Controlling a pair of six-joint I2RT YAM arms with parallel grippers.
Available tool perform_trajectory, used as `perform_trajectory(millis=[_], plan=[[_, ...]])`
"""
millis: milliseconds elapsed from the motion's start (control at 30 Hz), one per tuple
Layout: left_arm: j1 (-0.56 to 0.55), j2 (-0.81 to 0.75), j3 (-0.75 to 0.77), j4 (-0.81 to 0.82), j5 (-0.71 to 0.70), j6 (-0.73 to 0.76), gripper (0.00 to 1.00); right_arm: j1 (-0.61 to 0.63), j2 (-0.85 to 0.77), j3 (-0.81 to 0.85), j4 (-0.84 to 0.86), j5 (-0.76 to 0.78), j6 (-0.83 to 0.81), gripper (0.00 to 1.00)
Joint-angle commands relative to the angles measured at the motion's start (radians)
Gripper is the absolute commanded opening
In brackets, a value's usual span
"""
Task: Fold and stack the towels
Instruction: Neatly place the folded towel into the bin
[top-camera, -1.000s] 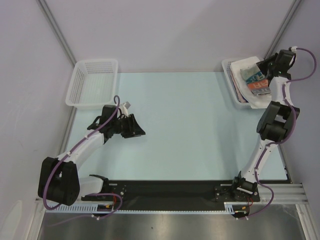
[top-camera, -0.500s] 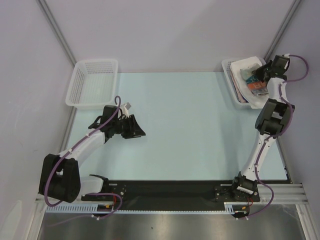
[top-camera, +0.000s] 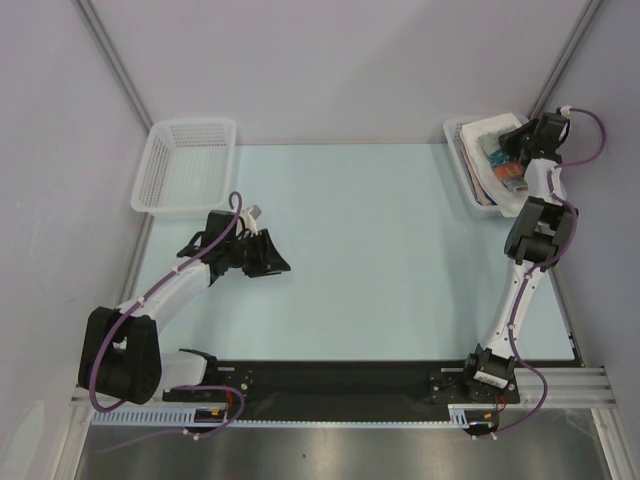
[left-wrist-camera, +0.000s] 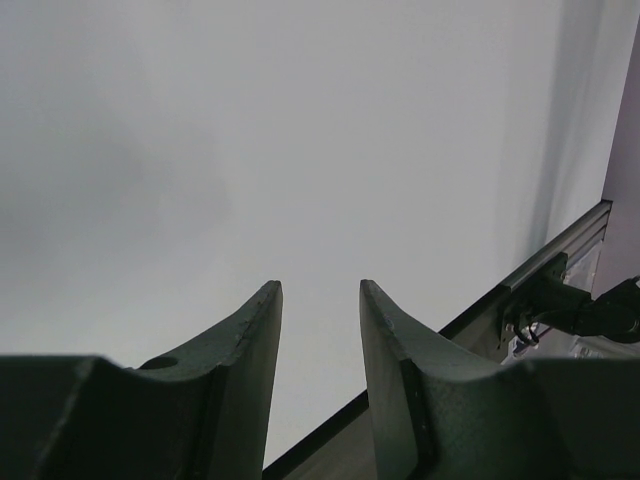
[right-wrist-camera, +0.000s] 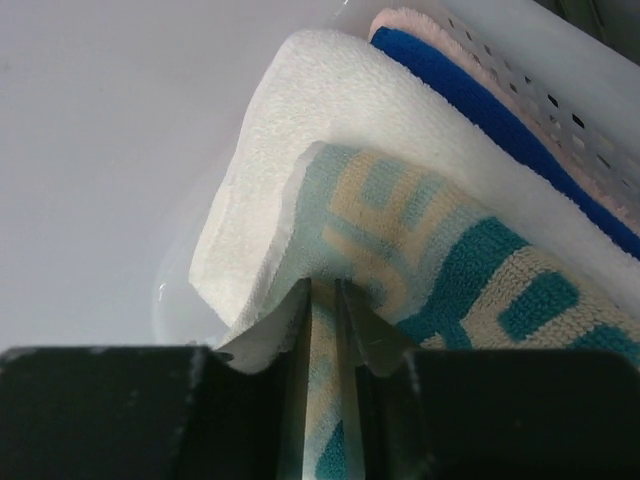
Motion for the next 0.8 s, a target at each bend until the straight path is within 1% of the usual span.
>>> perform_trajectory(millis=[0, 100, 200, 267, 300, 367, 400, 433, 467, 500, 533, 567, 600, 633, 667, 700, 733, 767], plan=[[0.008, -0.013, 0.011, 0.015, -0.019, 0.008, 0.42, -0.005, -0.053, -0.041, 0.128, 0.033, 0.016, 0.26], [0.008, -0.026, 0.020, 0.005, -0.042, 0.016, 0.43, -0.012, -0.058, -0.048, 0.190, 0.021, 0.049, 0.35], [0.008, -0.023, 0.037, -0.008, -0.053, 0.025, 0.43, -0.013, -0.059, 0.004, 0.166, 0.001, 0.052, 0.43], [0.008, -0.023, 0.045, -0.020, -0.057, 0.034, 0.43, -0.018, -0.101, 0.011, 0.151, -0.011, 0.062, 0.46], [0.008, -0.029, 0.048, -0.021, -0.060, 0.037, 0.43, -0.018, -0.127, 0.010, 0.144, -0.011, 0.064, 0.53], [0.008, -0.052, 0.061, -0.031, -0.072, 0.042, 0.44, -0.012, -0.208, 0.004, 0.102, -0.013, 0.062, 0.63], [0.008, -0.058, 0.069, -0.038, -0.089, 0.049, 0.45, -0.009, -0.234, 0.008, 0.076, -0.016, 0.062, 0.70], [0.008, -0.067, 0.081, -0.043, -0.091, 0.051, 0.45, -0.006, -0.258, 0.007, 0.048, -0.026, 0.061, 0.73], [0.008, -0.070, 0.089, -0.044, -0.091, 0.052, 0.45, 0.008, -0.326, 0.001, -0.013, -0.034, 0.056, 0.77], [0.008, -0.073, 0.097, -0.046, -0.093, 0.058, 0.45, 0.017, -0.357, -0.013, -0.062, -0.030, 0.030, 0.91], [0.008, -0.076, 0.110, -0.047, -0.093, 0.059, 0.45, 0.031, -0.402, -0.039, -0.095, -0.034, 0.010, 0.99], [0.008, -0.084, 0.117, -0.049, -0.089, 0.059, 0.46, 0.043, -0.445, -0.074, -0.157, -0.031, -0.008, 1.00], [0.008, -0.088, 0.121, -0.049, -0.092, 0.059, 0.46, 0.071, -0.551, -0.119, -0.176, -0.019, -0.028, 0.99], [0.008, -0.098, 0.130, -0.046, -0.096, 0.057, 0.46, 0.085, -0.608, -0.256, -0.181, -0.010, -0.054, 1.00], [0.008, -0.110, 0.137, -0.049, -0.099, 0.057, 0.47, 0.097, -0.666, -0.333, -0.179, -0.003, -0.054, 1.00], [0.008, -0.113, 0.143, -0.051, -0.103, 0.060, 0.47, 0.125, -0.797, -0.411, -0.163, -0.012, -0.057, 1.00], [0.008, -0.116, 0.158, -0.058, -0.105, 0.062, 0.47, 0.139, -0.855, -0.574, -0.146, -0.010, -0.069, 1.00], [0.008, -0.118, 0.167, -0.063, -0.108, 0.065, 0.47, 0.161, -0.924, -0.646, -0.135, 0.012, -0.074, 1.00]])
